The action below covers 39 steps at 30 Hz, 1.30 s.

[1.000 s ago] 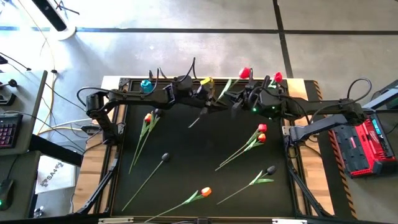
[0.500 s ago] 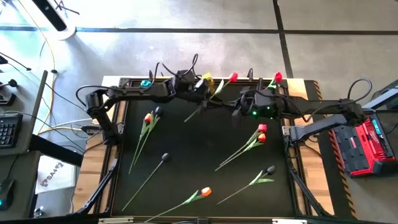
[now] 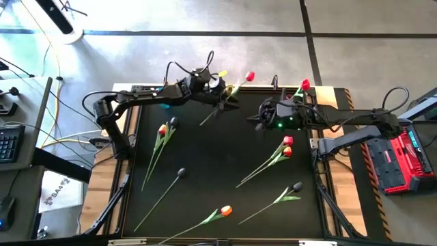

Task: Sort flowers into vase by color
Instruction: Put the bottom red flower into the red vase

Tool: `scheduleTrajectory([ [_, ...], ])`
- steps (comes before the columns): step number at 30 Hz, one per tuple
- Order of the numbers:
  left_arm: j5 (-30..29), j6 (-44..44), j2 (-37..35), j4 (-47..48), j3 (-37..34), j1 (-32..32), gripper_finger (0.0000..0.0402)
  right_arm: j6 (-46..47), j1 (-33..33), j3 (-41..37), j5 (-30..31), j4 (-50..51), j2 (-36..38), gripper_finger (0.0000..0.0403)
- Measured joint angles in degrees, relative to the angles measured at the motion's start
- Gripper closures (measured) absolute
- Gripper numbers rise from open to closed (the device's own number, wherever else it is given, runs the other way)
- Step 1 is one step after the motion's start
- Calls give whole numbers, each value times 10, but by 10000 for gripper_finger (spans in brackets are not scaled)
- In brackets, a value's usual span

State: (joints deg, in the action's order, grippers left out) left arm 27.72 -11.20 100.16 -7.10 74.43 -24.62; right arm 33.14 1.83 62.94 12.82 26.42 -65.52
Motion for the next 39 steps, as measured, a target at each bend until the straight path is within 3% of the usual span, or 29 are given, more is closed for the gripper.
scheduleTrajectory([
  [11,-91,107,0,14,0,-10,236,27,6,0,0,12,0,403],
  [15,-105,147,0,33,0,-12,236,29,27,0,-35,13,0,403],
  [21,-126,114,0,37,0,-19,238,41,51,0,-68,43,0,403],
  [39,-129,64,-2,57,0,2,238,31,52,0,-54,65,0,403],
])
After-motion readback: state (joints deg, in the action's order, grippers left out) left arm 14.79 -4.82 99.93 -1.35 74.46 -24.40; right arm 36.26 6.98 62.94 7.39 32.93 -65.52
